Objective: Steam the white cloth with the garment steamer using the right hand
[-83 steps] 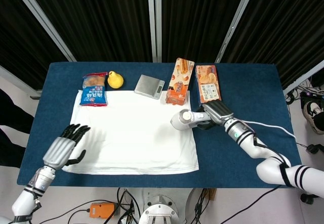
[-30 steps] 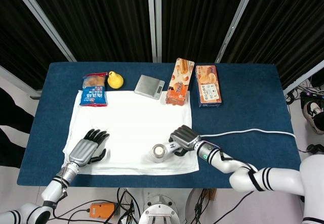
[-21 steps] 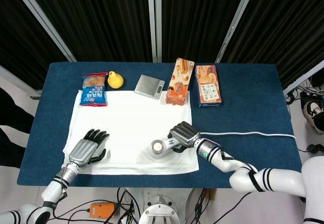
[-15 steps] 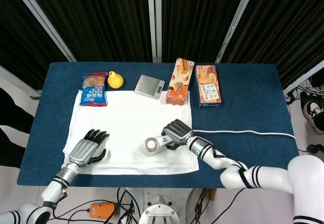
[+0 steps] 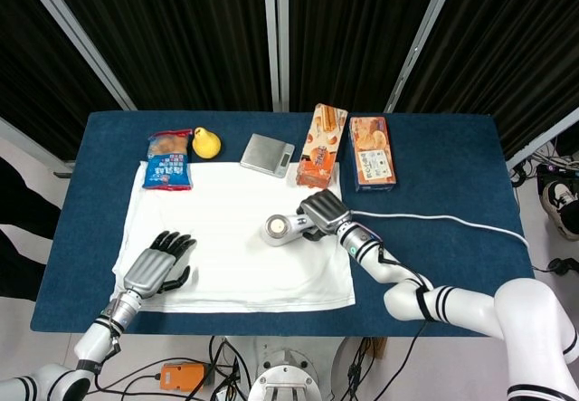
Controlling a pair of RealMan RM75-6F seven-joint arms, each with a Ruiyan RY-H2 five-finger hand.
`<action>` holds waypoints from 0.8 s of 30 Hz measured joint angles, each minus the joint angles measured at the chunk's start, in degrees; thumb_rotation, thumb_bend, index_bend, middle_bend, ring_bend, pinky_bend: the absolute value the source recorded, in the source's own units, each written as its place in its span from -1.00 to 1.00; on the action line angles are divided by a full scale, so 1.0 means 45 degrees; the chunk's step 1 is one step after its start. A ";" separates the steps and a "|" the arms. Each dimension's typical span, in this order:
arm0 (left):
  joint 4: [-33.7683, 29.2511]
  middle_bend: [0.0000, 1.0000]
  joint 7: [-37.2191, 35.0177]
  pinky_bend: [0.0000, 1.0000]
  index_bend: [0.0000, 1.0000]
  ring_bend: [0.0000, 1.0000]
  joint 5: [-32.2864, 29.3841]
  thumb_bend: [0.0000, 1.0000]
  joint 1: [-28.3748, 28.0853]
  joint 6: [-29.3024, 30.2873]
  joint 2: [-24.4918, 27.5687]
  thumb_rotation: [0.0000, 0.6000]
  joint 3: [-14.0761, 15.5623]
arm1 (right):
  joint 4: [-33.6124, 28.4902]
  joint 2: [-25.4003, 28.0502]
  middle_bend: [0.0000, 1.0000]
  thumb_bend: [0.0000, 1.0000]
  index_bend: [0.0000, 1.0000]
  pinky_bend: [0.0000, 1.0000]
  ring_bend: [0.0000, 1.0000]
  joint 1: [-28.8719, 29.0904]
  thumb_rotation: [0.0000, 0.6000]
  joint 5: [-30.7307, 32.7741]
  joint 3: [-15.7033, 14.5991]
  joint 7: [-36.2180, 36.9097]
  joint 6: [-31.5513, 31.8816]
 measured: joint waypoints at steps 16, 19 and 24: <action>0.0007 -0.88 0.0011 -1.00 -0.83 -1.00 -0.0013 -0.19 -0.0066 0.0005 -0.0047 -1.00 0.0004 | -0.2091 0.1143 0.88 -0.12 1.00 0.33 0.94 -0.0574 1.00 -0.2075 -0.0126 0.2101 0.0531; -0.0023 -0.88 0.0048 -1.00 -0.83 -1.00 -0.0039 -0.19 -0.0066 0.0015 -0.0028 -1.00 0.0003 | -0.2024 0.0855 0.88 -0.12 1.00 0.33 0.93 -0.0502 1.00 -0.2304 -0.0377 0.2014 0.0381; -0.0026 -0.88 0.0058 -1.00 -0.83 -1.00 -0.0073 -0.19 -0.0072 0.0006 -0.0026 -1.00 0.0006 | -0.1286 0.0204 0.88 -0.12 1.00 0.33 0.93 -0.0360 1.00 -0.2323 -0.0578 0.1364 0.0210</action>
